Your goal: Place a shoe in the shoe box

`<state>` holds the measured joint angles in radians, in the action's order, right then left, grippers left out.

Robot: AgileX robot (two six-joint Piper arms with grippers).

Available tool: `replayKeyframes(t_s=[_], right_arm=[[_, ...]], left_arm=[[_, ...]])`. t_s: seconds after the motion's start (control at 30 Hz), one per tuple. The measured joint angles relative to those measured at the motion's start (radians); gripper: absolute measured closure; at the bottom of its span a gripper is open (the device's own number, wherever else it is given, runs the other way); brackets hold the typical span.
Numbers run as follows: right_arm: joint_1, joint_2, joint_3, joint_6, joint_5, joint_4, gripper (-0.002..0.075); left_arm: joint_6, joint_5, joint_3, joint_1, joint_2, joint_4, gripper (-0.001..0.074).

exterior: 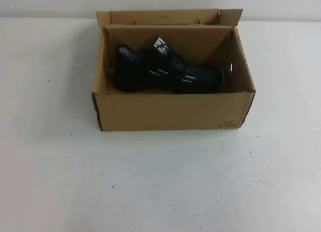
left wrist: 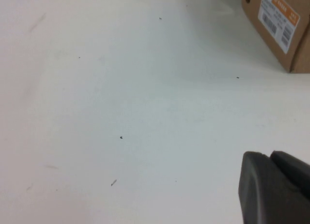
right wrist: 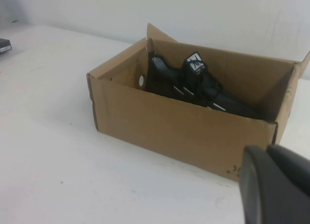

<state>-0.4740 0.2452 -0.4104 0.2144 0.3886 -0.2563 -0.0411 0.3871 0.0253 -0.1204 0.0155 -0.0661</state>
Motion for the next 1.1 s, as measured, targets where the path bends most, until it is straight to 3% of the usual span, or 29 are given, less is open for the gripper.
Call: replayKeyframes(t_s=[0.37, 1.1], right_arm=[[0.000, 0.000, 0.000, 0.000, 0.000, 0.000, 0.0743], [0.000, 0.000, 0.000, 0.000, 0.000, 0.000, 0.0741]], left_arm=[[-0.011, 0.004, 0.000, -0.058, 0.000, -0.055, 0.0736], [-0.021, 0.006, 0.000, -0.058, 0.000, -0.049, 0.0736]])
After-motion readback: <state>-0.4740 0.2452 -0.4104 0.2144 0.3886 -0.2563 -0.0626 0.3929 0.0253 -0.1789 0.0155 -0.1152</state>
